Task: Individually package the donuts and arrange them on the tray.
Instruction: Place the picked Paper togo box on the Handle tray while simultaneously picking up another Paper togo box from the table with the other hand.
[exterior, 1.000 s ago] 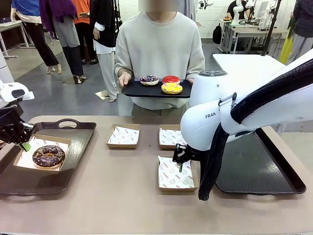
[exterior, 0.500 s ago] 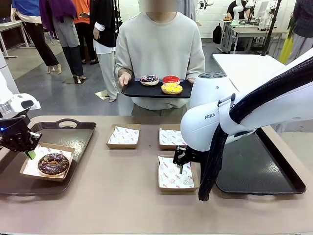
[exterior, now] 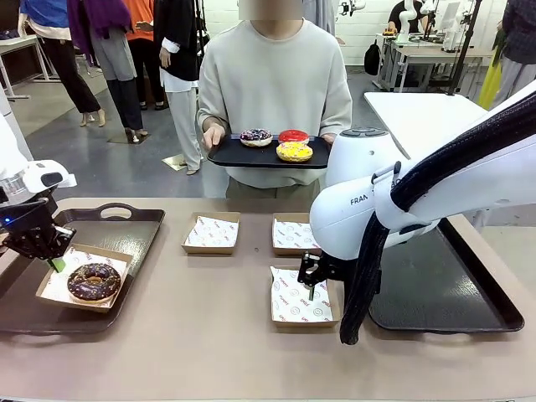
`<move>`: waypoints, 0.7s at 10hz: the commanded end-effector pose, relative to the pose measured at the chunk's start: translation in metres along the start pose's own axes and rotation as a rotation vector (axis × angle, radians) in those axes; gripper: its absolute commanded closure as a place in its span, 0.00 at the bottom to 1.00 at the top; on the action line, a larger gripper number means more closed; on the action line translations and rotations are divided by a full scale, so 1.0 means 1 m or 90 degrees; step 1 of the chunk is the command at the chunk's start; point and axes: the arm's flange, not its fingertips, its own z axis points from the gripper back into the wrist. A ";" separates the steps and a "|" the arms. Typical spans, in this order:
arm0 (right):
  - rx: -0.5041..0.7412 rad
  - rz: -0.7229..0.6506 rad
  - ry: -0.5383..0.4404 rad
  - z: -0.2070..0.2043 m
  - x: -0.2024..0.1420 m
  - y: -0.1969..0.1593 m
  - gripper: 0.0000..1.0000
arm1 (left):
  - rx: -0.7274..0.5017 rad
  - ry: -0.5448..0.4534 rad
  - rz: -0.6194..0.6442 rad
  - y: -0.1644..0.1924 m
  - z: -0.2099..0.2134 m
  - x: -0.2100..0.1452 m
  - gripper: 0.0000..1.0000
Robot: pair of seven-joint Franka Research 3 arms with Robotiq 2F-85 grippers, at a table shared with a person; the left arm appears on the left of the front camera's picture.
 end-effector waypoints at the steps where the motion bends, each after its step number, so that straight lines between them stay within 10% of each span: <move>1: 0.006 0.011 0.009 -0.004 0.003 0.004 0.00 | -0.005 0.007 -0.017 -0.001 -0.003 0.005 0.99; 7: 0.014 0.022 0.013 -0.012 0.008 0.008 0.00 | -0.003 0.012 -0.024 -0.002 -0.008 0.009 0.99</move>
